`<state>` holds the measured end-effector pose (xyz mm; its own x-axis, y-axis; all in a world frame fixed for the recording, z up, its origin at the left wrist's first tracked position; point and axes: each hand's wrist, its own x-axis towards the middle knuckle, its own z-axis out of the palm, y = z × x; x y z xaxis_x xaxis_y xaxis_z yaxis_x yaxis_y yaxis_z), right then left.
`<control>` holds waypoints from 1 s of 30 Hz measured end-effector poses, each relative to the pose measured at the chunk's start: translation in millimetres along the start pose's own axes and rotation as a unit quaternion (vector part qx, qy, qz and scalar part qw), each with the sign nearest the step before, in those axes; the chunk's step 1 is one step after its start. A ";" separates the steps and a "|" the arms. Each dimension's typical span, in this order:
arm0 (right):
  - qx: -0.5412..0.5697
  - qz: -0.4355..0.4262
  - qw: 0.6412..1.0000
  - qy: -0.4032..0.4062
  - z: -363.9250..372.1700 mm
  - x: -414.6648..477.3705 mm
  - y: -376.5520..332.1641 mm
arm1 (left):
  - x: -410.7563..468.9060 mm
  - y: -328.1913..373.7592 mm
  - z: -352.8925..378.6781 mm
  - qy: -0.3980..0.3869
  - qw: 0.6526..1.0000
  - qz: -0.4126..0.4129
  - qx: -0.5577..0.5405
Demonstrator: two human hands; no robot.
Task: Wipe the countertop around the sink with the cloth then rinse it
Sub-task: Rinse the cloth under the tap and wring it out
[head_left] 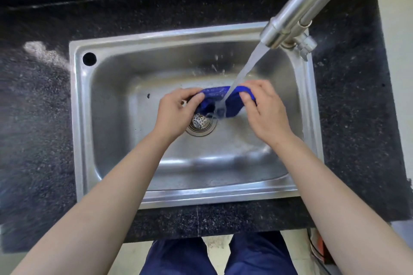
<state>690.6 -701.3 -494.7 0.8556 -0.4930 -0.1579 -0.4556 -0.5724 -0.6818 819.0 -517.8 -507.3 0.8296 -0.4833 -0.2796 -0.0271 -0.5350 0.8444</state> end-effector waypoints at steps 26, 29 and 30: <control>-0.177 0.074 0.905 -0.379 71.5 -22.7 35.1 | -38.2 -79.9 49.4 0.021 0.939 -0.342 0.023; -0.207 0.098 0.914 -0.336 64.3 -13.4 34.3 | -35.9 -83.0 52.4 0.002 0.944 -0.320 0.080; -0.206 0.091 0.934 -0.276 64.8 -7.8 33.7 | -35.9 -83.1 51.3 -0.001 0.947 -0.308 0.087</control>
<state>684.5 -674.4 -562.7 0.6997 -0.2585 -0.6660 -0.5640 -0.7721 -0.2929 762.9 -491.5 -590.9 0.7166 -0.0425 -0.6962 0.3713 -0.8218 0.4323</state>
